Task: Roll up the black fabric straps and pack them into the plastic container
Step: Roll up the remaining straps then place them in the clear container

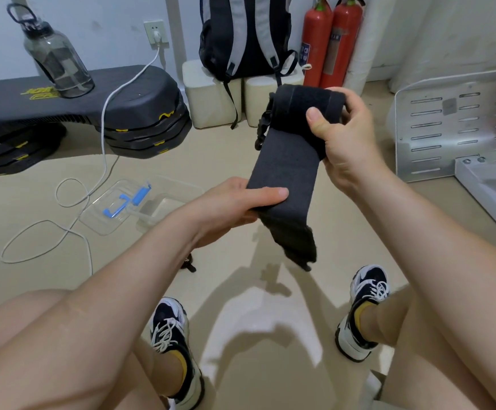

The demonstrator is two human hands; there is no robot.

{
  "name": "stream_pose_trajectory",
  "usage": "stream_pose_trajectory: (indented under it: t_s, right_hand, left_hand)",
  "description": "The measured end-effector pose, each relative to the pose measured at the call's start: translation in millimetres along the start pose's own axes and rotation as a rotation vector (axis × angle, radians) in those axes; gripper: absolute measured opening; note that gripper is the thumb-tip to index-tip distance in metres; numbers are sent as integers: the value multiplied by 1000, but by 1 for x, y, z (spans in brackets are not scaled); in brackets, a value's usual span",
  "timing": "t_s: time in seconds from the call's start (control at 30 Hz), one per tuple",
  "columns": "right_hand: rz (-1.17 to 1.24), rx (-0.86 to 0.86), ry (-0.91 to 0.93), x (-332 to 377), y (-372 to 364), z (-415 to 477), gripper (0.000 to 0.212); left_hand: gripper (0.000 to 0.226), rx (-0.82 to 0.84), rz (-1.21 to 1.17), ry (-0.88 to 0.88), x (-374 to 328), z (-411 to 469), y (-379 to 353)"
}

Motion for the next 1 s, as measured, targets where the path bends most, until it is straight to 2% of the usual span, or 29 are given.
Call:
stream_pose_trajectory:
  t_s: [0.1,0.17,0.3,0.4,0.47,0.5,0.6,0.63,0.77,0.87,1.0]
  right_hand:
    - [68,-162,22,6,13,15,39]
    - [162,-223,-20,8,23,27,33]
    - [185,-122,-75,1,20,25,30]
    - [192,-61,-72,3,11,20,32]
    - [185,-10,-70,5,8,15,34]
    - [181,21,-64,7,6,12,34]
    - [178,119,-47,13,-5,0,28]
    - [180,148,-40,15,-9,-3,27]
    - [199,239,-23,13,-20,-14,34]
    - [140,271,20,11,-23,-17,39]
    - [85,328,87,7,-19,-14,45]
  left_hand:
    - [17,31,113,19,9,-7,-10]
    - [16,28,128,48,17,-9,-10]
    - [30,51,308,199,35,4,1]
    - [48,0,667,355,54,17,11]
    - [62,-78,818,337,53,24,17]
    - [63,-139,749,248,45,24,17]
    - [45,-255,189,-183,7,20,23]
    - [38,-252,40,-262,-3,20,22]
    - [45,-134,-323,-266,-21,25,8]
    - [38,-242,-434,-239,-25,26,4]
    - [29,-230,-495,-222,-26,27,-3]
Point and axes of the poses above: each hand's wrist, its own z-axis towards the middle knuckle, its own y-axis out of the back of the hand, x = y × z, the point moved 3 cm from there along z, towards the middle knuckle, and after that the axes turned 14 degrees about y, right-handed, at the moved point
